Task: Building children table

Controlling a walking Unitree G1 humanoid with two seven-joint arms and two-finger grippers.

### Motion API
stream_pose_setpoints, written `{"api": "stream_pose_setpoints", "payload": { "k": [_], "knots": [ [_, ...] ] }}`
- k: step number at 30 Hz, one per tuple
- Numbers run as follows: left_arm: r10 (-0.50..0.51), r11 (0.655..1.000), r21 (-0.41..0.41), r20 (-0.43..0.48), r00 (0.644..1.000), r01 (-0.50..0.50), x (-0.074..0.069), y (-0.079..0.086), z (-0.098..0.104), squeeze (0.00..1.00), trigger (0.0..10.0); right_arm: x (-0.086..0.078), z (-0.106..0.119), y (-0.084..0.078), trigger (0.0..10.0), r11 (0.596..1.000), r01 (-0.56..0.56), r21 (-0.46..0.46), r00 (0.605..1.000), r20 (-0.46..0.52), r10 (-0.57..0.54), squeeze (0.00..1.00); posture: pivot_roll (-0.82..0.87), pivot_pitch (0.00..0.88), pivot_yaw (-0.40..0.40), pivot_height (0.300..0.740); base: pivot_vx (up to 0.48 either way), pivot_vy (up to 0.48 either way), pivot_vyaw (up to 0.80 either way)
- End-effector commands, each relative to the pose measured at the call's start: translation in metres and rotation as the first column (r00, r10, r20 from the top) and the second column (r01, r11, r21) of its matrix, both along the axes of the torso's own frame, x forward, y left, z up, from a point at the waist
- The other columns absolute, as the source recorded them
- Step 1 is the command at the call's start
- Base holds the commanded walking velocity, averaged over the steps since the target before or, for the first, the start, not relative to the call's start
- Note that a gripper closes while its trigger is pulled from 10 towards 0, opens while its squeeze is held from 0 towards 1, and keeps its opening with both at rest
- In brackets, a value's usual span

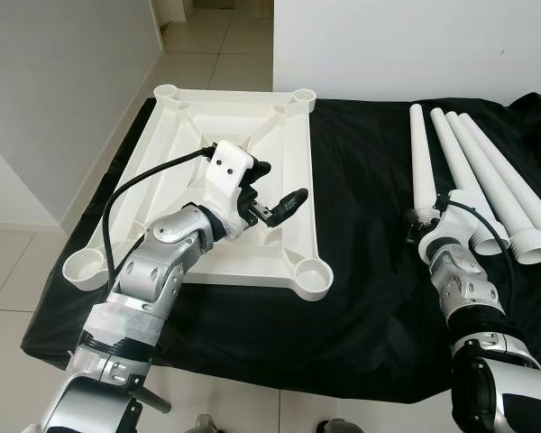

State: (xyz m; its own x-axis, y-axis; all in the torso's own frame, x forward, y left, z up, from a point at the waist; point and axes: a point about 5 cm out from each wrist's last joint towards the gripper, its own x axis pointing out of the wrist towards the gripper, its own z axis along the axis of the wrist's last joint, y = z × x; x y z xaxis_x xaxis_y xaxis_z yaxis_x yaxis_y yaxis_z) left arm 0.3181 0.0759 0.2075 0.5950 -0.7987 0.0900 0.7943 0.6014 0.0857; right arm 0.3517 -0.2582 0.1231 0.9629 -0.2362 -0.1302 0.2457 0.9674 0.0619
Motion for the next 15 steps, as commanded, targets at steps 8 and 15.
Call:
{"api": "stream_pose_setpoints", "payload": {
  "k": [8, 15],
  "knots": [
    [0.063, 0.998, -0.001, -0.038, 0.997, -0.063, 0.007, 0.008, 0.001, 0.00, 10.0, -0.010, 0.011, 0.021, 10.0, 0.995, -0.088, -0.040, 0.971, 0.221, 0.094, 0.00, -0.08, 0.041, 0.051, 0.740, 0.000, 0.000, 0.00],
    [0.082, 0.996, -0.024, -0.083, 0.993, -0.085, 0.017, 0.013, 0.008, 0.00, 10.0, -0.018, 0.031, 0.035, 10.0, 0.980, -0.089, -0.180, 0.921, 0.360, 0.150, 0.00, -0.07, 0.025, 0.037, 0.740, 0.000, 0.000, 0.00]
  ]
}}
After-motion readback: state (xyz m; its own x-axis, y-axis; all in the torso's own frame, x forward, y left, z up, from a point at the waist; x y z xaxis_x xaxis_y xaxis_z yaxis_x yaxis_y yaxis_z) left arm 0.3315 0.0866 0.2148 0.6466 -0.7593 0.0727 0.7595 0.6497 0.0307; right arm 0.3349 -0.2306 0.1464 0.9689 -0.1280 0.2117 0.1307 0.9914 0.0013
